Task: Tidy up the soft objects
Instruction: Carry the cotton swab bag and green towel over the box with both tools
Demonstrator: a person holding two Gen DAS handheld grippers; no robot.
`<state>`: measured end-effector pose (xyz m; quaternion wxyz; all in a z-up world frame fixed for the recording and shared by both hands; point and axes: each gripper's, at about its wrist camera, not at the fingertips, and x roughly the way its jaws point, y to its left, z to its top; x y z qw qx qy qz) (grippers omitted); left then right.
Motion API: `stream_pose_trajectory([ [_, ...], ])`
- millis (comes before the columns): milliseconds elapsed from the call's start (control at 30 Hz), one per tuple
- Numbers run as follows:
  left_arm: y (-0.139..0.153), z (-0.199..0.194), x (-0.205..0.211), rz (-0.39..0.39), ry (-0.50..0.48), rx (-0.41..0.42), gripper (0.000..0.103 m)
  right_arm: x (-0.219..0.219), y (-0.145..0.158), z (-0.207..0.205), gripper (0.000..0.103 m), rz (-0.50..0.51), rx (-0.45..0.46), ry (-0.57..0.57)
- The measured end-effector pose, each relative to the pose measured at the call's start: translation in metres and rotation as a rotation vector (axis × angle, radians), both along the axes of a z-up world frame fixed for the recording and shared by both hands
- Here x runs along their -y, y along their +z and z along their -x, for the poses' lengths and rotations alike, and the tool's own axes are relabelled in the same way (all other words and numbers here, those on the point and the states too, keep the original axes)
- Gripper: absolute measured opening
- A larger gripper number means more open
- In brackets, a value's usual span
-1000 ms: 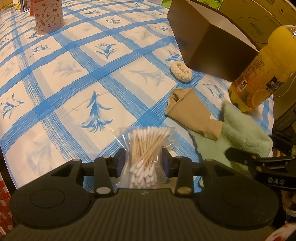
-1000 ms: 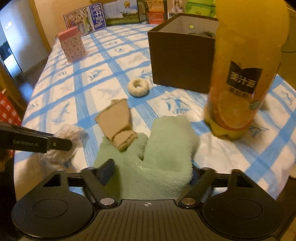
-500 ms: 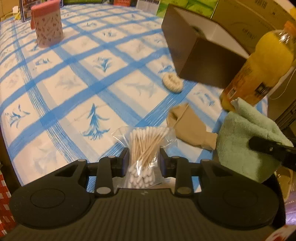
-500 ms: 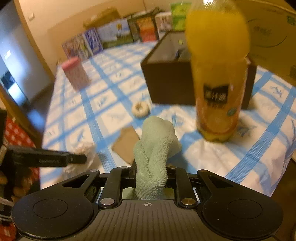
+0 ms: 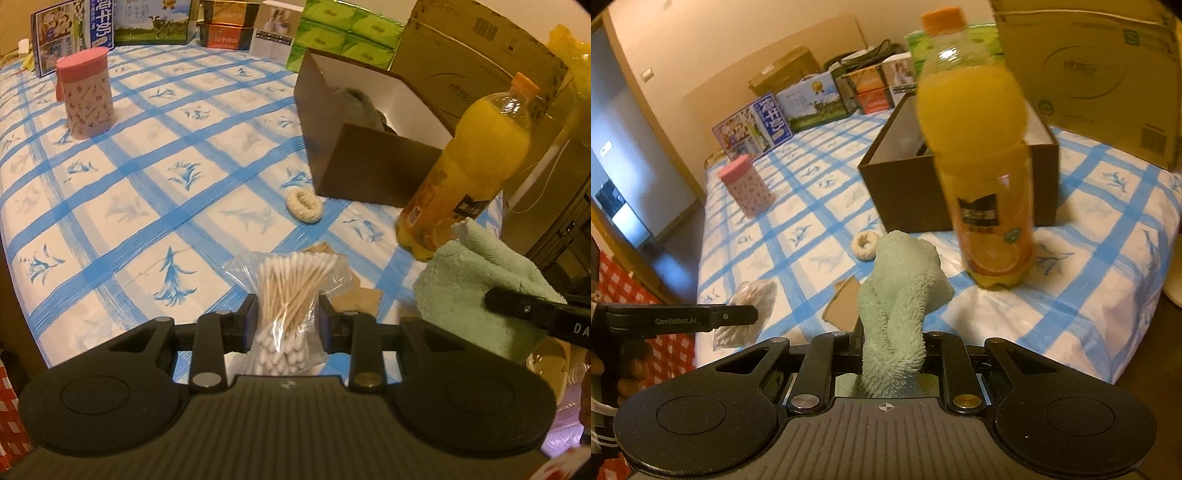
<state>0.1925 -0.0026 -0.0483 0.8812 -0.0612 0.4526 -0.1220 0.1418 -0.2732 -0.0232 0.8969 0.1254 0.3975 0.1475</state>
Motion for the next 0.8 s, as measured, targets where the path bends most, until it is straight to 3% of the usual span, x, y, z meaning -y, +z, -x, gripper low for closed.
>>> stream_pose_trajectory([
  [433, 0.035, -0.043, 0.034, -0.009, -0.055, 0.082, 0.029, 0.103, 0.031, -0.015, 0.019, 0.021, 0.088, -0.188],
  [800, 0.072, -0.127, 0.08, -0.003, -0.11, 0.201, 0.029, 0.153, 0.071, -0.097, 0.019, 0.087, 0.265, -0.19],
])
